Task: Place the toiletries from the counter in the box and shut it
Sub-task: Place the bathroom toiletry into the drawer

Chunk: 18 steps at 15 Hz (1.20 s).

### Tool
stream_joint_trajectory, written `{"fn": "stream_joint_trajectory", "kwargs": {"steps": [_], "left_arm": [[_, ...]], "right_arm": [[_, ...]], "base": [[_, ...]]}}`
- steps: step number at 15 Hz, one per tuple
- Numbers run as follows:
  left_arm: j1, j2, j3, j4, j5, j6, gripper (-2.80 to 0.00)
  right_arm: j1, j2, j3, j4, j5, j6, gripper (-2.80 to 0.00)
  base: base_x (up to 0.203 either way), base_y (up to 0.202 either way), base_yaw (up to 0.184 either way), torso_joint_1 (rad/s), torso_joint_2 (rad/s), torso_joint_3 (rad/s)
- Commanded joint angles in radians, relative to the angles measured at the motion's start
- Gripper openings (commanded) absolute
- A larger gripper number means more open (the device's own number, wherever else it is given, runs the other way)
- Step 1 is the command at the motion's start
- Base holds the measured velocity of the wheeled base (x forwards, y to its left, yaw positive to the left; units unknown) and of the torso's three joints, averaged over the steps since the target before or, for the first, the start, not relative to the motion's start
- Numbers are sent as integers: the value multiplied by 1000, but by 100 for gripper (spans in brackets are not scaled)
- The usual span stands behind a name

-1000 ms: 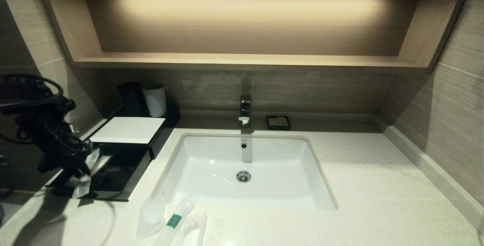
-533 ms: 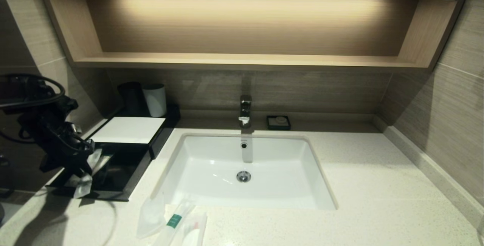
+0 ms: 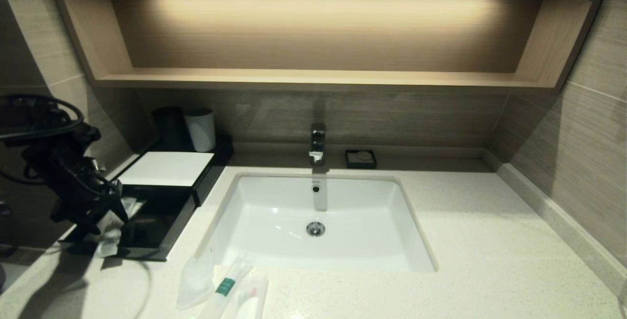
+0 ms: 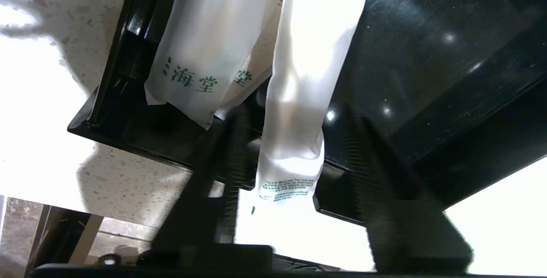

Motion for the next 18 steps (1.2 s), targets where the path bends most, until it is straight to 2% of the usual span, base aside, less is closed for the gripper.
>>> {"fn": "stream_joint_trajectory", "kwargs": {"steps": [1, 5, 12, 13, 16, 18], "left_arm": [[1, -9, 0, 8, -3, -2, 0], [-9, -72, 8, 41, -5, -3, 0], [-70, -313, 59, 311, -5, 3, 0], [-72, -346, 107, 325, -5, 2, -280], [-73, -392, 273, 313, -1, -3, -280], [-67, -362, 343, 282, 4, -6, -280]], "right_arm": [[0, 2, 0, 0, 0, 1, -280], [1, 2, -1, 0, 0, 1, -280], [1, 2, 0, 0, 0, 1, -280], [1, 2, 0, 0, 0, 1, -280], [0, 2, 0, 0, 0, 1, -280], [1, 2, 0, 0, 0, 1, -280]], "base": [[0, 0, 0, 0, 0, 0], [0, 0, 0, 0, 0, 0], [0, 0, 0, 0, 0, 0], [0, 0, 0, 0, 0, 0], [0, 0, 0, 0, 0, 0], [0, 0, 0, 0, 0, 0]]}}
